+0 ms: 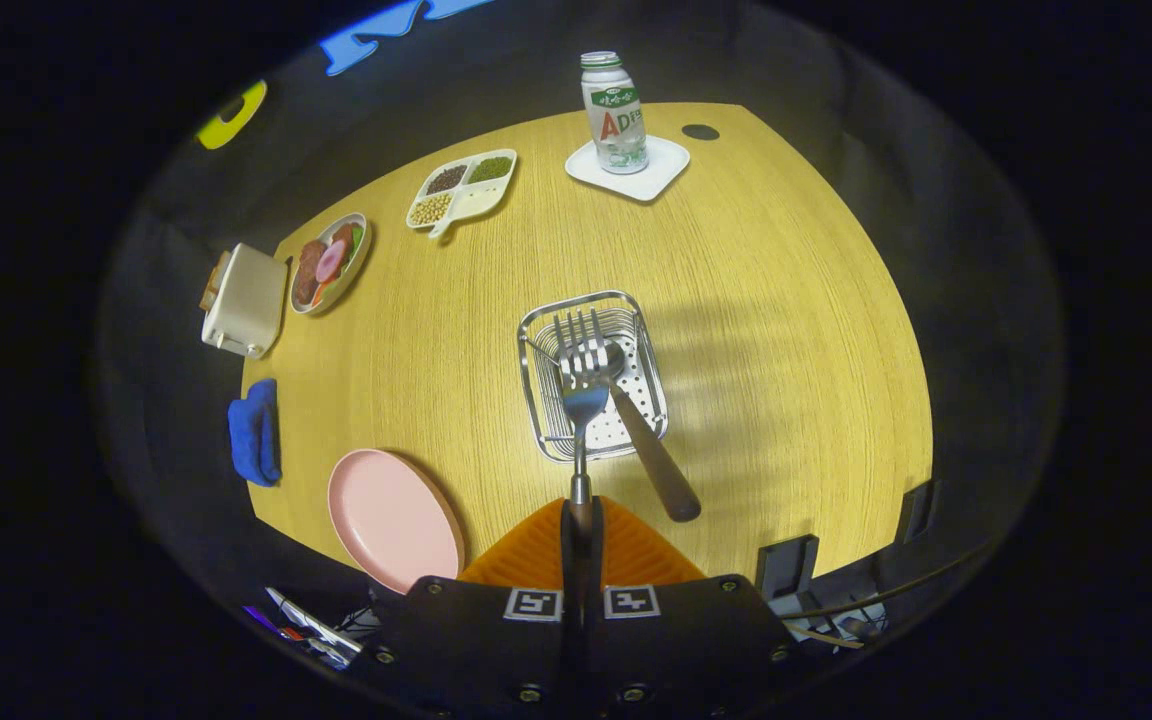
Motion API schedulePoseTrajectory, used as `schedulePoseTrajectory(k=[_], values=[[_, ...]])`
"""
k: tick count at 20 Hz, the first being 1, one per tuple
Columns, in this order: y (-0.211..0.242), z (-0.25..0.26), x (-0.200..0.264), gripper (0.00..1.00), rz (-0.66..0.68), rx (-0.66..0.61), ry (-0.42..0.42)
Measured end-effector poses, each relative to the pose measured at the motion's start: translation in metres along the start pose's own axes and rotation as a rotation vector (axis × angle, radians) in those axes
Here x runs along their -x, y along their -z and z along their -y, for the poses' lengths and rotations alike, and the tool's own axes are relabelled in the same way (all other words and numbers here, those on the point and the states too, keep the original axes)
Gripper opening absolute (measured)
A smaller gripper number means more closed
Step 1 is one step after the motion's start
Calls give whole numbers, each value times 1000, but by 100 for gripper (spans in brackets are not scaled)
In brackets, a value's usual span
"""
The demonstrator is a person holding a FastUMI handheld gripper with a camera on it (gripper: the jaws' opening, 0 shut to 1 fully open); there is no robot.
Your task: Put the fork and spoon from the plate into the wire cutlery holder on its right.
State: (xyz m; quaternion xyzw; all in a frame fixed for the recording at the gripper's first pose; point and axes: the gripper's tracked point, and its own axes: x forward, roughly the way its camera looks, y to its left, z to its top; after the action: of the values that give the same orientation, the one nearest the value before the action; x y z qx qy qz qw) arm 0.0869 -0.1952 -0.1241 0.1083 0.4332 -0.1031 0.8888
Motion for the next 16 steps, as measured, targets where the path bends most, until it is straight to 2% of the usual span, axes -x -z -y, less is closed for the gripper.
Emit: schedulePoseTrajectory(k=[4, 9, 16], values=[[10, 10, -3, 1, -72, 23, 33], [7, 3, 1, 3, -77, -5, 2], [9, -2, 6, 8, -101, -4, 7]])
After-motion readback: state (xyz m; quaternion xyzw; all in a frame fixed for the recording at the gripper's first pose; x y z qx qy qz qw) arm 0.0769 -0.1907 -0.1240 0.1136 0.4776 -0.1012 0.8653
